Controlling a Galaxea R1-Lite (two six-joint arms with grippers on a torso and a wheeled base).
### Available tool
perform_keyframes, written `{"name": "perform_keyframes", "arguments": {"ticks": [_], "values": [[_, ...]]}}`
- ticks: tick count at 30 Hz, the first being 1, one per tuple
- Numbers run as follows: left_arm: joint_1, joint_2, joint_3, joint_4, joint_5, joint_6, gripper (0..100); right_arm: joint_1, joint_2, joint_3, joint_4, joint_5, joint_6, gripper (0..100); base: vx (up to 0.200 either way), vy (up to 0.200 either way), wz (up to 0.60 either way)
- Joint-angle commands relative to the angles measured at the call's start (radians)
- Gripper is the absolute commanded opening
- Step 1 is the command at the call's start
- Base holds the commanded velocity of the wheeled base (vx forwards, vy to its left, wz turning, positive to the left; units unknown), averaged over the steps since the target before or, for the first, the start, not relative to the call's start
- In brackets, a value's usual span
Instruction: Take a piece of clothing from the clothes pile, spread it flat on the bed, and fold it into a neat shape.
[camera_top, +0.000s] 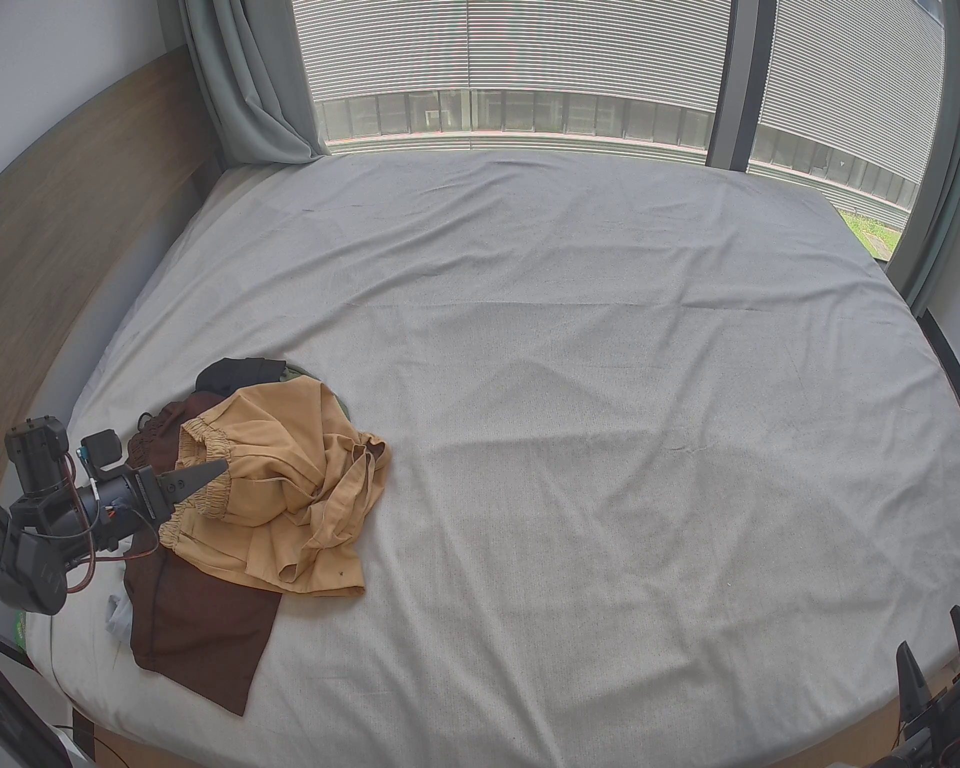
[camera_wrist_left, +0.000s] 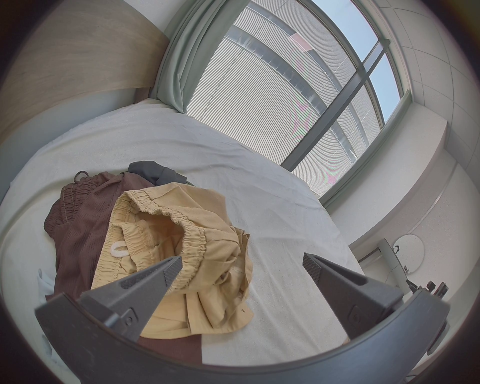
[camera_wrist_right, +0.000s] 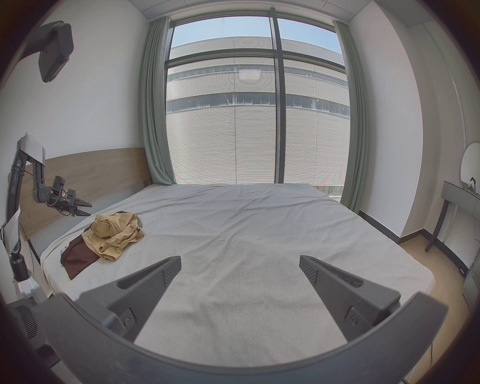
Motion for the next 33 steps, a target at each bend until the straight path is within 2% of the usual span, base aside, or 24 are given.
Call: {"name": "perform_keyframes", "arguments": {"ticks": [1,15,24,33], "values": [[0.003,0.112,-0.042,-0.04,0.004,0.001,100,0.0,-0.016,0.016,0.0,0.0,0.0,100,0.0,0.0,0.0],[-0.01,0.242,-0.136,-0.117,0.003,0.004,100,0.0,-0.016,0.016,0.0,0.0,0.0,100,0.0,0.0,0.0],[-0.059,0.271,-0.136,-0.14,0.006,0.006,100,0.0,-0.016,0.016,0.0,0.0,0.0,100,0.0,0.0,0.0],[-0.076,0.303,-0.133,-0.187,0.008,0.004,100,0.0,-0.016,0.016,0.0,0.0,0.0,100,0.0,0.0,0.0]]}}
